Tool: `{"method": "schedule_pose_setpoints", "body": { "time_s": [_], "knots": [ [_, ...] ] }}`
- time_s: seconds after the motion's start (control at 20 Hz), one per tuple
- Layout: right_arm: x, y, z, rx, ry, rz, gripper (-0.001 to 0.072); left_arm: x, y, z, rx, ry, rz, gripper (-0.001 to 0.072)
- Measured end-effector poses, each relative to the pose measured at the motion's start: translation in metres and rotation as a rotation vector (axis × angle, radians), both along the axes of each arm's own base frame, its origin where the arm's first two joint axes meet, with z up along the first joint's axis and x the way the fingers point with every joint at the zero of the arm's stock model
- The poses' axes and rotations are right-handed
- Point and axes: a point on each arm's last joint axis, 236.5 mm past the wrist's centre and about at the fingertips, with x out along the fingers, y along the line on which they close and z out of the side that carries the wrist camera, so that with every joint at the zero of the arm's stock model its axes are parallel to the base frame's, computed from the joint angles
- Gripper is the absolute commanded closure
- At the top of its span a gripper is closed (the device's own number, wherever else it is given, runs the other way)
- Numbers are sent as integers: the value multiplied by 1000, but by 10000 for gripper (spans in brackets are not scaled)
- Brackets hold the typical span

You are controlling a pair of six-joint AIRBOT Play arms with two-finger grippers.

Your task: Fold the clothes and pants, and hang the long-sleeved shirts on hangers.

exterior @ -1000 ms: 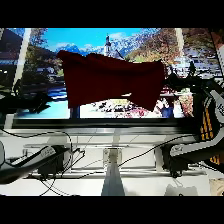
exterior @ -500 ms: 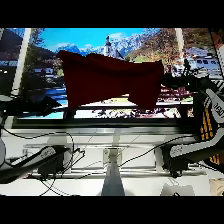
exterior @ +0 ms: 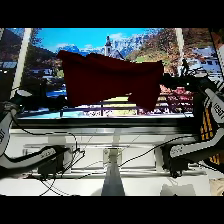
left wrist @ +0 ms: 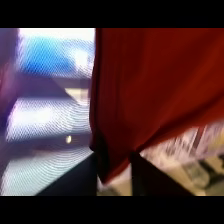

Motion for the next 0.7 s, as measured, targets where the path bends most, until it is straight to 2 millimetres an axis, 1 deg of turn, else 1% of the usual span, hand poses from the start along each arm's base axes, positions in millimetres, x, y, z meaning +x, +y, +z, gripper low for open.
{"method": "schedule_pose_setpoints", "body": {
  "time_s": [0.05,0.15,0.25,0.35,0.4,0.45,0.5,0.55,0.6,0.65,0.7],
  "knots": [
    [0,1,3,4,-2,7,695,3,1,-1,9,-8,5,696],
    [0,5,13,14,-12,37,695,9,1,-1,10,-24,21,696],
    [2,9,32,23,-39,73,695,16,-1,3,1,-52,21,696],
    [6,13,62,27,-90,115,695,31,-10,22,-49,-109,1,698],
    [9,15,83,22,-128,138,695,39,-15,37,-78,-146,-22,698],
    [12,16,104,10,-170,162,695,54,-19,60,-108,-207,-37,698],
    [14,16,132,-9,-225,183,695,67,-21,87,-127,-275,-61,698],
    [16,17,160,-34,-284,201,695,82,-21,120,-132,-357,-86,698],
    [16,17,193,-67,-357,217,695,96,-18,154,-124,-448,-103,698],
    [16,17,229,-103,-437,221,695,109,-12,195,-98,-553,-117,698],
    [14,18,269,-147,-530,224,695,118,-5,236,-65,-659,-120,699]
  ]
}}
